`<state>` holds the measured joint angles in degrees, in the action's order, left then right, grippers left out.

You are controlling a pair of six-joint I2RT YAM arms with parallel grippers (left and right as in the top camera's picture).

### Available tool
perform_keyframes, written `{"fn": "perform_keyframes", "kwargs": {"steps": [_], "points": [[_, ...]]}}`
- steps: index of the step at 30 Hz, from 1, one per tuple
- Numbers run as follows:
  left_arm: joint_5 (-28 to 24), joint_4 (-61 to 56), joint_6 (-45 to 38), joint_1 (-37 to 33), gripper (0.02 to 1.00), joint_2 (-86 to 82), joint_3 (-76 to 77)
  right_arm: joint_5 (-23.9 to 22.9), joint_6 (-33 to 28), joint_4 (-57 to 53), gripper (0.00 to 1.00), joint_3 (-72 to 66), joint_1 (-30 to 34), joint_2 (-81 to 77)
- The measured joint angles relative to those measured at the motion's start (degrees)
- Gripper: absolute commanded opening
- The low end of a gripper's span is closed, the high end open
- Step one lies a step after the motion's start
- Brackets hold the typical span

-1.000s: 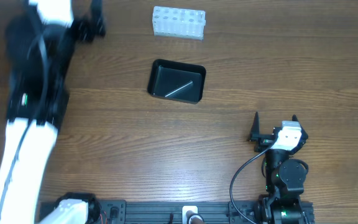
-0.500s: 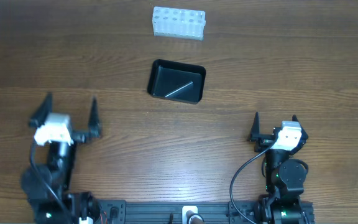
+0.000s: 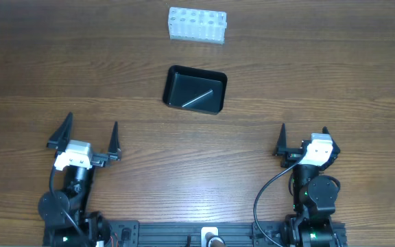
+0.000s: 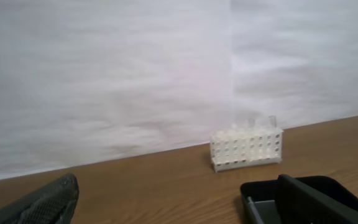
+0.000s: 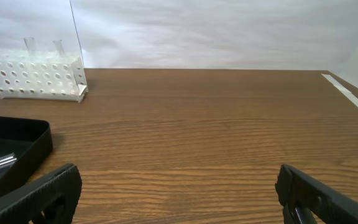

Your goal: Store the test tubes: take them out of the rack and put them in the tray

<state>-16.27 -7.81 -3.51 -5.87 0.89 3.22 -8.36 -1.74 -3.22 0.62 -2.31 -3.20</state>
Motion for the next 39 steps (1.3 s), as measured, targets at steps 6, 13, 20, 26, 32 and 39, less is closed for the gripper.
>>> {"fn": "perform_keyframes", "kwargs": {"steps": [6, 13, 20, 26, 32, 39], "points": [[0.0, -0.9, -0.9, 2.3, 1.000, -0.1, -2.1, 0.0, 0.0, 0.0, 0.993, 0.0, 0.0, 0.0], [-0.1, 6.6, -1.5, 2.9, 0.998, -0.2, -2.4, 0.0, 0.0, 0.0, 0.991, 0.0, 0.0, 0.0], [-0.1, 10.6, -1.5, 2.9, 0.998, -0.2, -2.6, 0.0, 0.0, 0.0, 0.993, 0.0, 0.0, 0.0], [-0.1, 10.6, -1.5, 2.9, 1.000, -0.2, -2.6, 0.0, 0.0, 0.0, 0.991, 0.0, 0.0, 0.0], [-0.1, 10.6, -1.5, 2.9, 1.000, -0.2, -2.6, 0.0, 0.0, 0.0, 0.993, 0.0, 0.0, 0.0], [-0.1, 10.6, -1.5, 2.9, 1.000, -0.2, -2.6, 0.0, 0.0, 0.0, 0.991, 0.0, 0.0, 0.0]]}}
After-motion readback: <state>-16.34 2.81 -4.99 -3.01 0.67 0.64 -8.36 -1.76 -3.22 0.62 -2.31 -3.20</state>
